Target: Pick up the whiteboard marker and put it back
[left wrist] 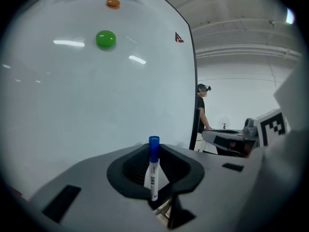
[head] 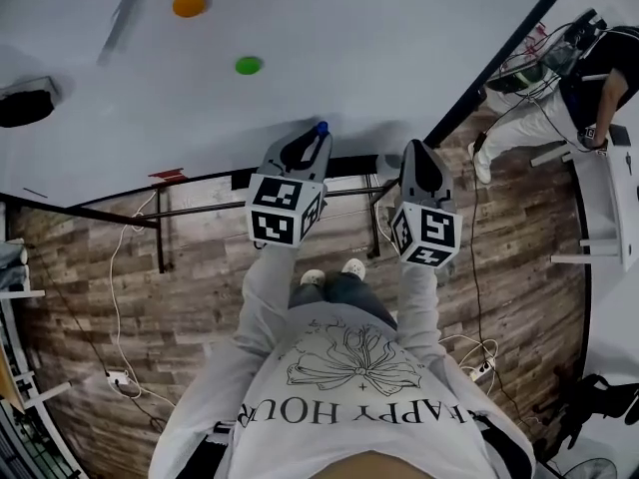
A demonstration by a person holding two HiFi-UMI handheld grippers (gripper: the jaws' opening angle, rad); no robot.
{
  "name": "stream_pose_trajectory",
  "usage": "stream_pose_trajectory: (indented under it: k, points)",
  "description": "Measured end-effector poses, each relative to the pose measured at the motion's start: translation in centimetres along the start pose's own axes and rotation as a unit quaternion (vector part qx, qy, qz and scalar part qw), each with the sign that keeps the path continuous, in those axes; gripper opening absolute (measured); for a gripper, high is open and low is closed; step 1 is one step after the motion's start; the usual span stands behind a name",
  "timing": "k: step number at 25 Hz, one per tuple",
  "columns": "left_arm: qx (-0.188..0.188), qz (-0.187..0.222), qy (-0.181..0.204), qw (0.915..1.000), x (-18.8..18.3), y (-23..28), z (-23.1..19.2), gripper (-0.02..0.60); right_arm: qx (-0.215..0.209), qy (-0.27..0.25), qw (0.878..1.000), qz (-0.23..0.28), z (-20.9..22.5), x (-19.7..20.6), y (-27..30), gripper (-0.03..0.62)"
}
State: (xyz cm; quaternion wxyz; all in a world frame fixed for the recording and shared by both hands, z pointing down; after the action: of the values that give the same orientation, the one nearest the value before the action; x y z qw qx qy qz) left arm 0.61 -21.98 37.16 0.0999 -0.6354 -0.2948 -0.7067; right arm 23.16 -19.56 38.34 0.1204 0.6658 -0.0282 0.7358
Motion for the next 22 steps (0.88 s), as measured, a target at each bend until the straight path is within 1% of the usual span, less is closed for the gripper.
stream_pose_trajectory:
  k: [8,14,16,19,22]
  points:
    - [-0.027,-0.044,0.022,0.9984,2.3,-0.7,-2.0,0.06,-0.012,-0.002,1.0,-0.014,-2.1,0.9,1.3,0.003]
    - [-0.046,-0.082,0.067,0.9933,4.1,-0.6,-2.9,0.06,-0.018,-0.007,0.999,-0.029,-3.0,1.9,2.1,0.003]
    - [-0.05,-0.097,0.089,0.99,4.6,-0.4,-2.8,0.06,-0.018,-0.006,0.999,-0.032,-3.0,2.1,2.1,0.003]
    - [-0.054,-0.122,0.128,0.9829,5.3,0.1,-2.5,0.06,-0.017,-0.004,0.999,-0.037,-2.9,2.5,2.3,0.003]
    - [-0.059,-0.145,0.172,0.9726,6.2,0.8,-2.0,0.06,-0.017,-0.004,0.999,-0.042,-2.9,2.8,2.4,0.003]
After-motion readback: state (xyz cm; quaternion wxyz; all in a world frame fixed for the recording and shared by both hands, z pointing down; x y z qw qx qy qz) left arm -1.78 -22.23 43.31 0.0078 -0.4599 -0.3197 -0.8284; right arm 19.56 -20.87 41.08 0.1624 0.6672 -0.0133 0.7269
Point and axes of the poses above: the fingertips, and each gripper's own axes: y forward along the fingers, z to its right, x out of its underside, the point moved 10 cm from there along -y, backward along the fingers, and after that the axes turned 8 degrees about y, right-handed, at the moved point
